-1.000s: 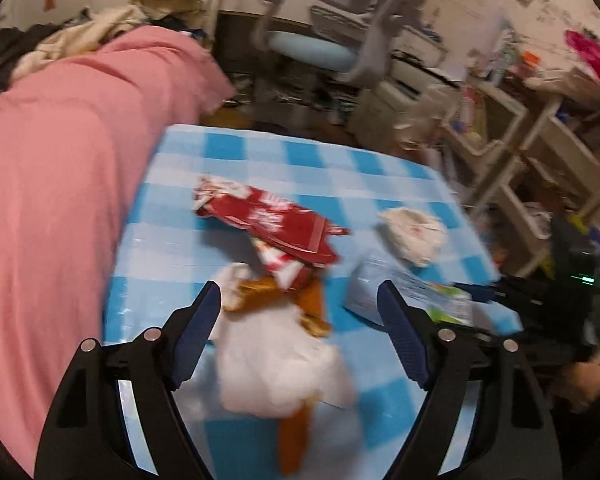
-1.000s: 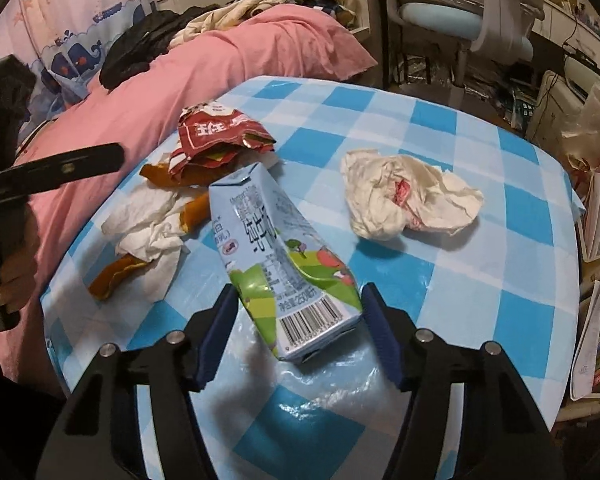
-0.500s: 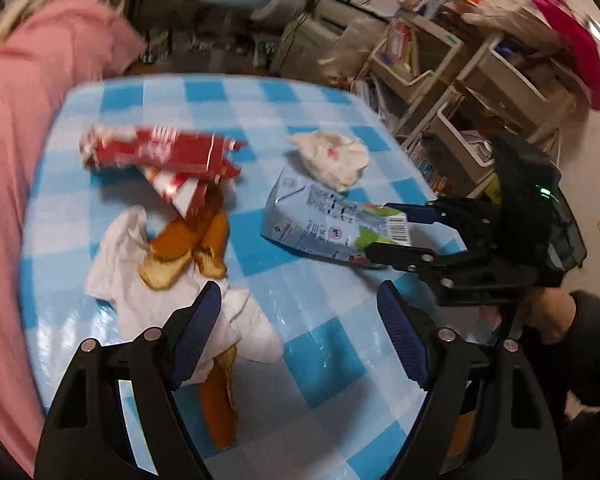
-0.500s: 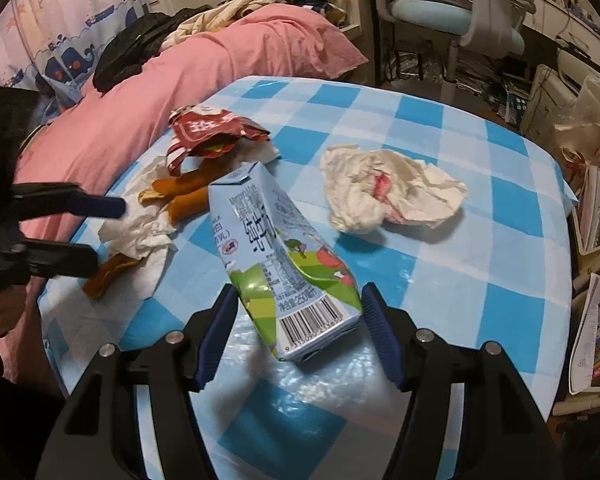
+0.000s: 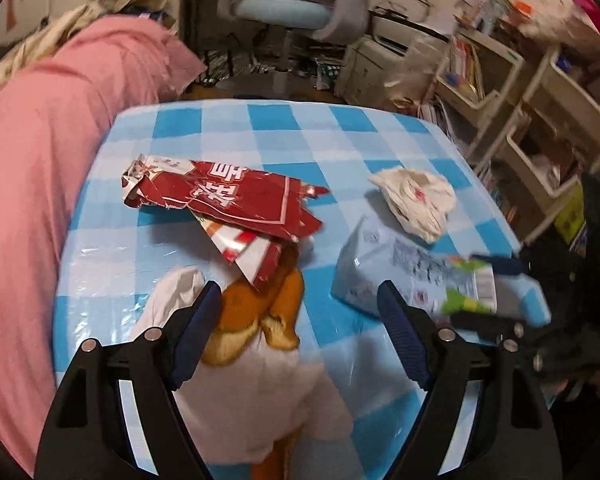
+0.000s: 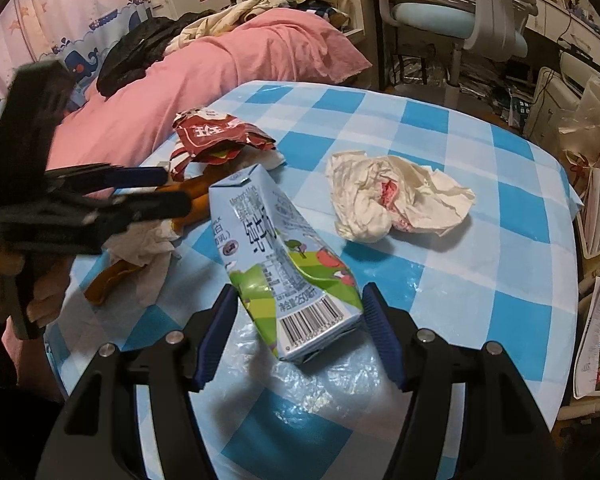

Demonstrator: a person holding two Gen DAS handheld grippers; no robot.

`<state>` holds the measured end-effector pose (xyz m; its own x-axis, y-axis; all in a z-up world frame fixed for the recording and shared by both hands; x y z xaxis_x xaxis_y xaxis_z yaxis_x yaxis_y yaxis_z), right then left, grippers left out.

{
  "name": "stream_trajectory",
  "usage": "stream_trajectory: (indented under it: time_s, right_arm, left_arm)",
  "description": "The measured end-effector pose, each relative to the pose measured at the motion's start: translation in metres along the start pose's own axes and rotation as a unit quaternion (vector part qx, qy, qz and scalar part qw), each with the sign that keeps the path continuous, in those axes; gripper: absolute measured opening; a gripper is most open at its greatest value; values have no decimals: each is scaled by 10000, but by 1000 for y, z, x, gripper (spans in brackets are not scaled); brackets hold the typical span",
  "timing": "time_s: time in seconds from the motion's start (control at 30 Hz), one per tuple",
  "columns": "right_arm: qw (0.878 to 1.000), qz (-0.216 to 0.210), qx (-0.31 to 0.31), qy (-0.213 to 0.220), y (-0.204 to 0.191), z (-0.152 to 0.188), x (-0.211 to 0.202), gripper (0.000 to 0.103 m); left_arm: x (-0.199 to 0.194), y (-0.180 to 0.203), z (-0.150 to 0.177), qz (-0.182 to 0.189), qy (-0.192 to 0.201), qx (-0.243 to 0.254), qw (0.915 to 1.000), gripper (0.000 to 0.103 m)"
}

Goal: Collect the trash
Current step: 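Grasp the orange bread stick beside the tissue with the left gripper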

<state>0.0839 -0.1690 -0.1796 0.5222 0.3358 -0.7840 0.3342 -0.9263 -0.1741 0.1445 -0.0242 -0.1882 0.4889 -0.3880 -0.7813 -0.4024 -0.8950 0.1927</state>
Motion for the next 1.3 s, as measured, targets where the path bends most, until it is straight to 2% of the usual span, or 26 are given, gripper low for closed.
stream_trajectory:
  time_s: [0.07,0.13,0.17,0.2,0.23,0.33,0.4,0.5,0.67,0.77,0.83,1.03,1.3]
  right_arm:
    - [10000,-44,9,-12,2,0,1,63]
    - [10000,-33,31,0,5,-2,1,63]
    - [10000,-18,40,11,7,-3,1,63]
    - [10000,4,65,21,9,-3,1,63]
    - [9999,-14,102,19,11,-4,2,63]
    - [9999,-25,100,37,12,-6,3,63]
    - [10000,-38,79,33,10,-7,4,63]
    - [10000,-61,41,-19,8,-6,3,62]
    - [9998,-61,-87,-180,6,2,-8,62]
    - [9996,-47,-114,-258,8,9,-16,62]
    - [9996,-12,-123,-264,9,11,-17,62]
    - [9995,56,-167,-275,3,11,-9,63]
    - [9993,6,-160,-324,-2,15,-9,60]
  left_arm:
    - [7,-9,-4,-170,-35,-152,9997,75]
    - [12,-21,-6,-399,-133,-268,9988,67]
    - [15,-25,-5,-421,-220,-300,9984,60]
    - [17,-25,-4,-353,-324,-282,9985,48]
    - [19,-23,-2,-250,-429,-226,9985,44]
    - [23,-15,1,-43,-538,-48,9985,37]
    - [24,-7,2,86,-606,21,9981,28]
    - [19,3,4,31,-695,239,9973,22]
    - [-10,6,8,184,-746,251,9967,19]
    - [-33,14,15,498,-818,333,9948,19]
    - [-37,23,27,672,-1059,496,9909,20]
    - [-11,39,55,336,-1519,882,9839,25]
    - [1,45,63,8,-1517,1017,9832,27]
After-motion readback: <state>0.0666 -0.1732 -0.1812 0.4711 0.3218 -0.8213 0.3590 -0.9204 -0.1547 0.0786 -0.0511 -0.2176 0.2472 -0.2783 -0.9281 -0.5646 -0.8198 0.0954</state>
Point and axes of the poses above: each gripper's, at about its wrist camera, not at the fingertips, and x roughly the way its jaws point, y to its right, z to its underside, the point moved 7 cm from there along x, roughly the way its jaws point, and after that the axes turned 1 degree about y, right-handed, at the moved point
